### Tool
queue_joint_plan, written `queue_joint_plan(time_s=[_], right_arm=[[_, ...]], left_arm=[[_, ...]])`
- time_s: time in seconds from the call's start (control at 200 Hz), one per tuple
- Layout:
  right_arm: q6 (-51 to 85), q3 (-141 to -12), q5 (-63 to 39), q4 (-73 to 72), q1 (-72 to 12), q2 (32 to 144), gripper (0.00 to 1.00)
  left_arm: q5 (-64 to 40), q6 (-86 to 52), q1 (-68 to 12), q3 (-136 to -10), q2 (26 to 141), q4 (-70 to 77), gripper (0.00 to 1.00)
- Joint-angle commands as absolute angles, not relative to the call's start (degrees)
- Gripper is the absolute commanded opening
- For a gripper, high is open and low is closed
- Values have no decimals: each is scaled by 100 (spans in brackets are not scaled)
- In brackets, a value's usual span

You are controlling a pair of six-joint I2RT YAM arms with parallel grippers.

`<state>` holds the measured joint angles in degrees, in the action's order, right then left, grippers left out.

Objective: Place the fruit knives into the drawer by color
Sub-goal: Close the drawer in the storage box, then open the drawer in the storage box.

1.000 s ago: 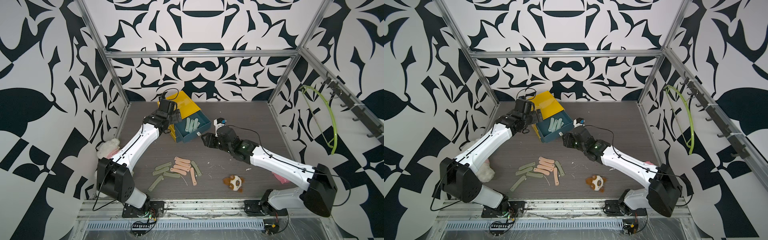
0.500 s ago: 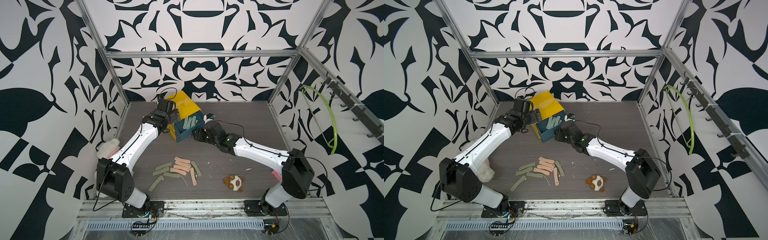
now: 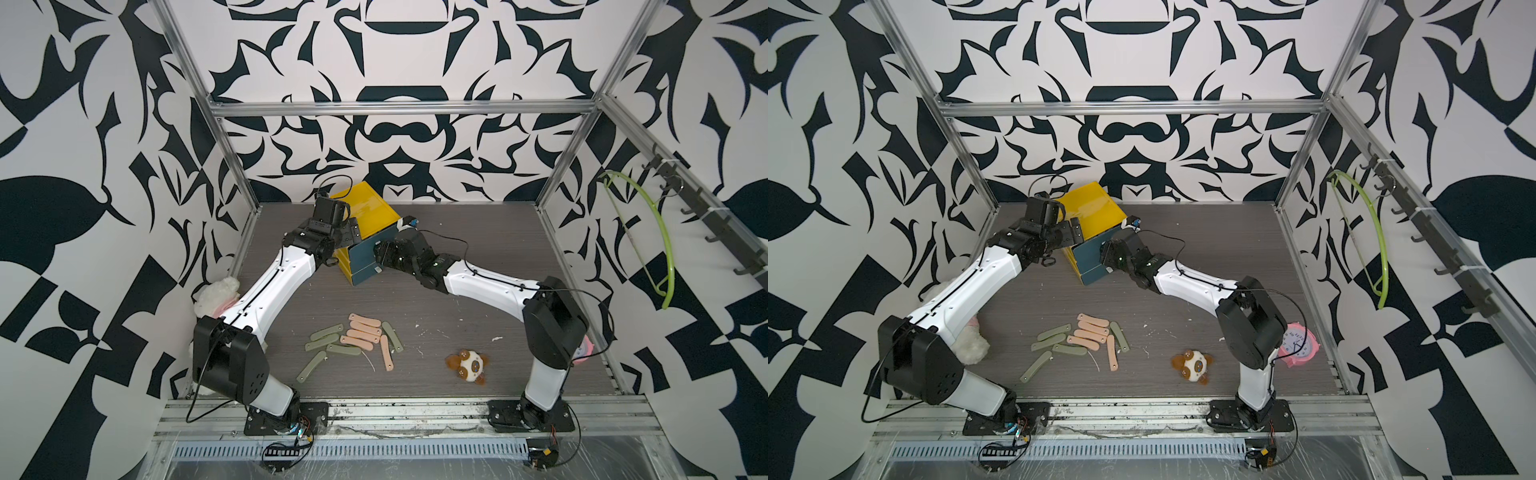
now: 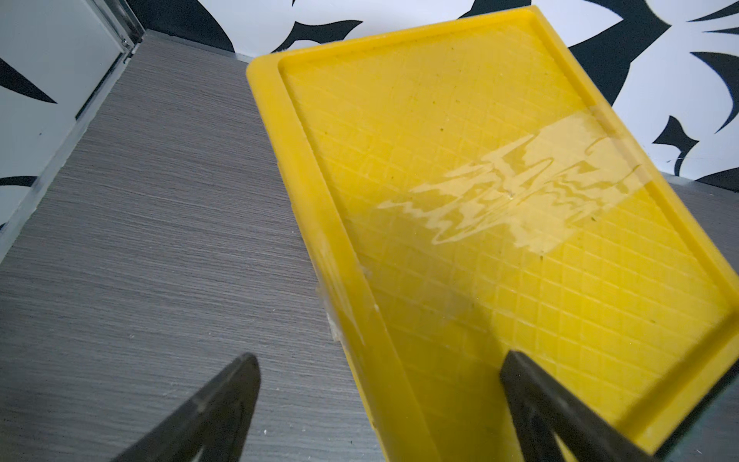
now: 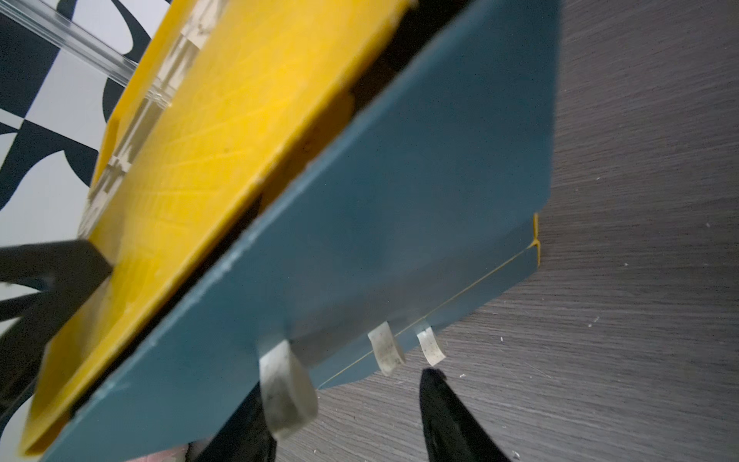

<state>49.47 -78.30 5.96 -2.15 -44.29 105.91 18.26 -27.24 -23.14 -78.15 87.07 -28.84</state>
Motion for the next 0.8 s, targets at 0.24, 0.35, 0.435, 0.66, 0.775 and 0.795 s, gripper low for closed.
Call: queue_joint_plan(time_s=[0.24, 0.35, 0.435, 0.66, 0.775, 0.795], right_arm=[[5085, -8130, 589, -545, -4379, 10604, 58], [5123, -7814, 521, -622, -4394, 10286, 57], [5283, -7280, 516, -829, -4412, 9929, 57], [5909, -6452, 43, -1682, -4314, 9937, 53], [6168, -6426, -113, -2237, -4239, 10190, 53], [6178, -6441, -114, -2284, -4236, 10223, 53]], left_arm=[[1624, -2716, -2309, -7541, 8666, -3126, 99], [1634, -2706, -2311, -7557, 8665, -3111, 99], [1627, -2720, -2311, -7568, 8658, -3099, 99], [1580, -2751, -2303, -7523, 8622, -3028, 99], [1540, -2751, -2303, -7531, 8623, -3029, 99], [1528, -2751, -2303, -7533, 8629, -3030, 99]])
